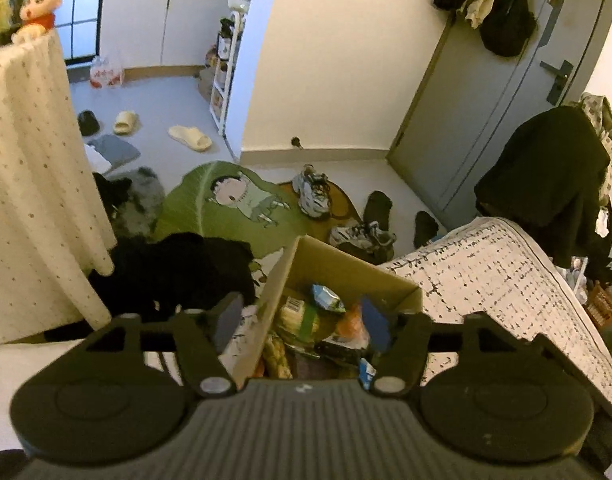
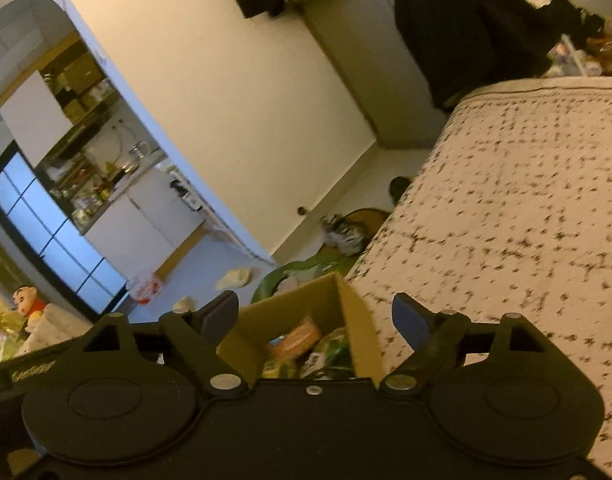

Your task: Organize snacks

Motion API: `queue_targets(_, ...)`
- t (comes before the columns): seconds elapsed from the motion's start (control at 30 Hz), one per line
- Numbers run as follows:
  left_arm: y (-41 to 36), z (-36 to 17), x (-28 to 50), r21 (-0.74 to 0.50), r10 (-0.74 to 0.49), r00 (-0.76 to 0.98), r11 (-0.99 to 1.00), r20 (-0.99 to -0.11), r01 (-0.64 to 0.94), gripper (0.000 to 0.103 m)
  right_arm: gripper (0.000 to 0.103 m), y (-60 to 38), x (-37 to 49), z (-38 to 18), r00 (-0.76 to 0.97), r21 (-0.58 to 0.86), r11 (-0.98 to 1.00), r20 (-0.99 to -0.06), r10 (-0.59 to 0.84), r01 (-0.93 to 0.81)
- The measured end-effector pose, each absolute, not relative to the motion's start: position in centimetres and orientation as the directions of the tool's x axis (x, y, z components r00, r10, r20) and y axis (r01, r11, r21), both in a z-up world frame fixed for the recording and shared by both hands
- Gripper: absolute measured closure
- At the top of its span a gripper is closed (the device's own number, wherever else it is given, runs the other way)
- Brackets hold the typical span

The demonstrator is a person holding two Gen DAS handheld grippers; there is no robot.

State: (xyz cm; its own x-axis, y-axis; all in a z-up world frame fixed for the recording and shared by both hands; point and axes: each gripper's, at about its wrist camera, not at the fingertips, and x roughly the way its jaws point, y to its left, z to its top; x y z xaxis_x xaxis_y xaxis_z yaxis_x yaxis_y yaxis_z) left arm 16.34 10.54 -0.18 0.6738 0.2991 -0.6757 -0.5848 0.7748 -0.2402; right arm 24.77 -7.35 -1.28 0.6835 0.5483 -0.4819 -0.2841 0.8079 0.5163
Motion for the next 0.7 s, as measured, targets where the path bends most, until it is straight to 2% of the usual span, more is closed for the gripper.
queue_targets(0.07,10.4,0.1,16.0,-0.22,0.317,0.664,0.774,-0.677,-0.594,0.02,0.012,-8.1,24.5,-0.8,0.697,0.521,0.806,-0.467,0.545,-0.282)
queue_targets(0.1,10.3,0.3,15.8,-0.211,0.322,0.657,0.774,-0.681,-0.597,0.019,0.009,-8.4,24.3,-0.5,0.704,0.517,0.808,-0.459,0.542,-0.284)
queue_targets(0.7,7.7,1.8,10.7,-0.23,0.247,0.695,0.824,-0.675,-0.517,0.015,0.0,-13.3,19.4,2.2,0.74,0.364,0.863,-0.456,0.494,-0.351)
